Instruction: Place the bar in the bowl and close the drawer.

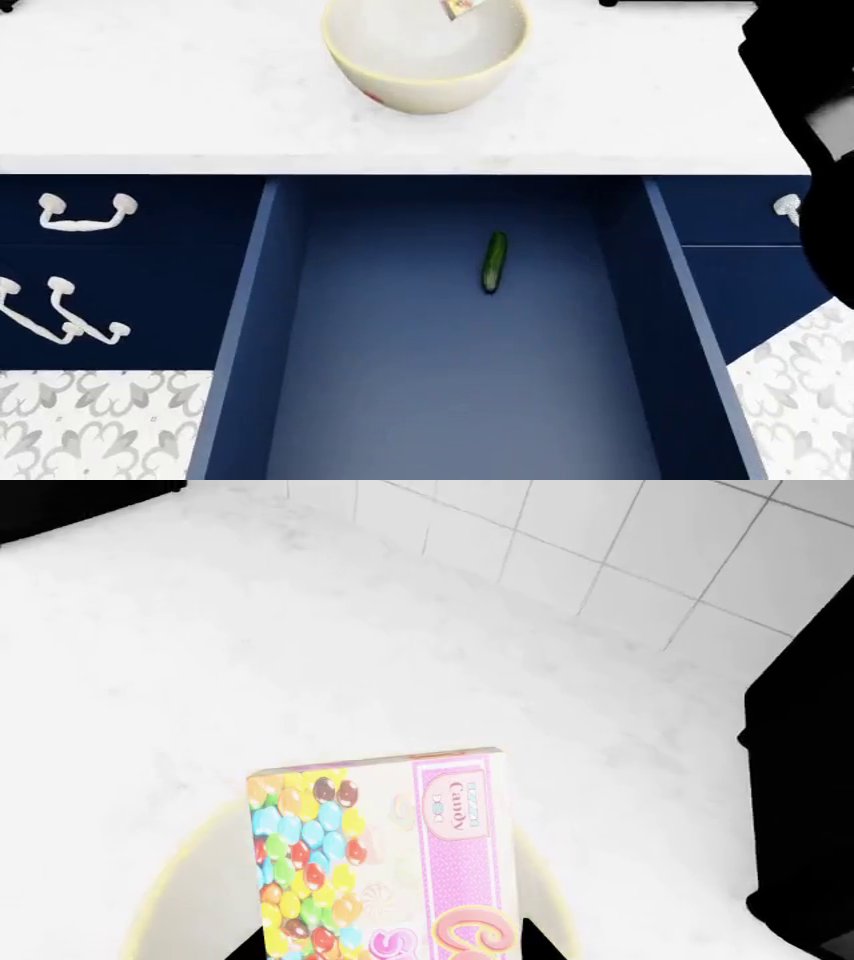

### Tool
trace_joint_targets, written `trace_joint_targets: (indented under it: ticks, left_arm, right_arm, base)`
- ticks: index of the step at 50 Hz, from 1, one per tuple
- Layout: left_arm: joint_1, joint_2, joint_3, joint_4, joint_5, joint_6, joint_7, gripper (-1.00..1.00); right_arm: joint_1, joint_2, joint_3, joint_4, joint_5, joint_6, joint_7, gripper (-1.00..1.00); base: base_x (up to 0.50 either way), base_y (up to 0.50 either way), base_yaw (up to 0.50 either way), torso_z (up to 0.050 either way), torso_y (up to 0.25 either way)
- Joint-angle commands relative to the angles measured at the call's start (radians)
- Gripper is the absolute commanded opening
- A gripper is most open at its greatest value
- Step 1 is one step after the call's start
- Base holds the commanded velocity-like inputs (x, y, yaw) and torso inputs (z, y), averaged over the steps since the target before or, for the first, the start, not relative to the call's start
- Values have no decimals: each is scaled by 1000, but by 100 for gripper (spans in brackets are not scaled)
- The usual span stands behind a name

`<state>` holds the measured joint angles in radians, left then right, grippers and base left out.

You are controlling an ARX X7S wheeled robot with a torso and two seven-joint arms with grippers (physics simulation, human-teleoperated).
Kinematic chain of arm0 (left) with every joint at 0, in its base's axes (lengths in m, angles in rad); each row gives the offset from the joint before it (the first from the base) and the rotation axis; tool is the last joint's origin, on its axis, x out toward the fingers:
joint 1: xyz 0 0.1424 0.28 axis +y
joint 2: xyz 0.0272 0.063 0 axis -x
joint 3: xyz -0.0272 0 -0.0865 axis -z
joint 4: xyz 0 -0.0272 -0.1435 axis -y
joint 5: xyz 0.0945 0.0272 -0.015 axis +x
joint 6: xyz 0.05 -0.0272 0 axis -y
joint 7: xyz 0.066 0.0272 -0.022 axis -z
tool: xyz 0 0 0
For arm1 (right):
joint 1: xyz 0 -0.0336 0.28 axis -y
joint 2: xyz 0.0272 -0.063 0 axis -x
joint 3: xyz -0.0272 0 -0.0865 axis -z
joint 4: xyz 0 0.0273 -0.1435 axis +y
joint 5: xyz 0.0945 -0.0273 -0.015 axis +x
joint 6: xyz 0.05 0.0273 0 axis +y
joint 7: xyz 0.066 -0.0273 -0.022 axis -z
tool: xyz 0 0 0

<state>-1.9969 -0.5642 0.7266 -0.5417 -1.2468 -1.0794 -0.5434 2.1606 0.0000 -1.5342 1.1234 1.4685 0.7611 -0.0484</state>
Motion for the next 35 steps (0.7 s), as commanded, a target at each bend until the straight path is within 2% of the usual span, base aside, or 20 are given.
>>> trace_joint_targets:
  ticks: [1, 35]
  left_arm:
    - [-10, 2, 5, -6, 8, 0, 9, 100]
    - [4, -15, 12, -1, 20, 7, 26, 100]
  right_arm:
    - [-29, 0, -26, -2, 84, -72, 42, -100]
    - [-137, 0, -45, -4, 180, -215, 111, -100]
  base:
    - [0, 0, 0, 0, 0]
    - [0, 0, 0, 0, 0]
